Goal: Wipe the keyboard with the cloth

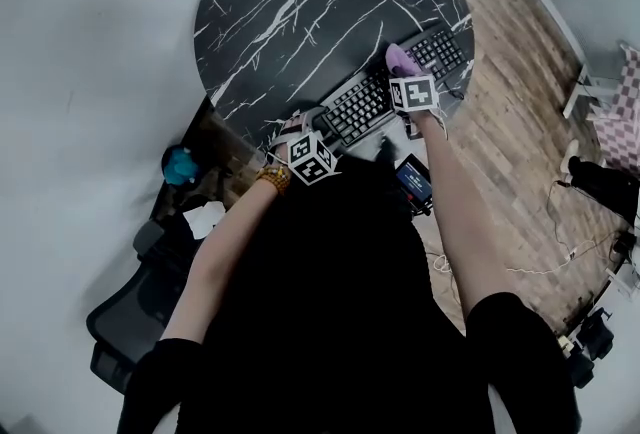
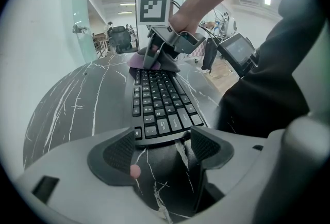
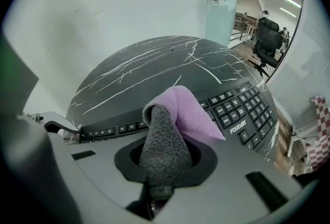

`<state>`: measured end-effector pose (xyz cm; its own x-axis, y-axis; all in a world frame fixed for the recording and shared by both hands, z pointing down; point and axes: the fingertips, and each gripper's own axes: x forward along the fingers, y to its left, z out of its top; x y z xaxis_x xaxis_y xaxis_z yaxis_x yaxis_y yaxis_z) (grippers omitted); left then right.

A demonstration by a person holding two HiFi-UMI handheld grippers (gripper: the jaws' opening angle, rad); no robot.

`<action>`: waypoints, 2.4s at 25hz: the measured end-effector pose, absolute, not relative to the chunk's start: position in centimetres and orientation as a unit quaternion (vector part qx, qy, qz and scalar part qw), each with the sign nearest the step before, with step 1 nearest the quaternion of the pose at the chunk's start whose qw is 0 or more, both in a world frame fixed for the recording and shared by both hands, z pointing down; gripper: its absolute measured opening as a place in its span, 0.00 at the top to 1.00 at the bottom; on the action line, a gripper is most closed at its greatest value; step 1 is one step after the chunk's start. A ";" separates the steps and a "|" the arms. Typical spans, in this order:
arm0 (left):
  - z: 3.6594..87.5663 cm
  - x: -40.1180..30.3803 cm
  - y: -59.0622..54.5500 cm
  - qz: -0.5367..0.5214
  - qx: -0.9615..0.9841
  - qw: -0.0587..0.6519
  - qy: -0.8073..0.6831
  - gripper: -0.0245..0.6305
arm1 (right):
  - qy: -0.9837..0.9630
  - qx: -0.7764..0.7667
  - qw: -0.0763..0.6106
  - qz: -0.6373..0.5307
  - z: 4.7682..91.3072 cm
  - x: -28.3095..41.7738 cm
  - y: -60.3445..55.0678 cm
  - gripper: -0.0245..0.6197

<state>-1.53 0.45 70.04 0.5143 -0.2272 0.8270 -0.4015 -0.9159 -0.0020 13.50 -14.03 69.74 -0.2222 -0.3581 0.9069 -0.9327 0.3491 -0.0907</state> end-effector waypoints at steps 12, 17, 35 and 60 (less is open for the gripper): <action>70.1 -1.4 0.4 0.455 0.867 0.093 -0.180 0.47 | -0.713 0.449 0.423 0.335 69.8 11.4 -12.5 0.86; 70.1 -1.4 0.3 0.454 0.868 0.092 -0.179 0.47 | -0.715 0.438 0.422 0.344 69.7 10.4 -11.8 0.86; 70.1 -1.5 0.3 0.453 0.869 0.091 -0.177 0.47 | -0.730 0.418 0.429 0.328 69.9 7.9 -9.8 0.86; 70.1 -1.5 0.6 0.458 0.868 0.071 -0.177 0.47 | -0.752 0.372 0.453 0.301 70.0 4.4 -7.1 0.86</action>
<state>-1.52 0.57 70.08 0.5182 -0.2428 0.8200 -0.3730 -0.9270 -0.0388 4.42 -7.07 69.97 -0.3127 -0.2857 0.9059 -0.8322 0.5421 -0.1163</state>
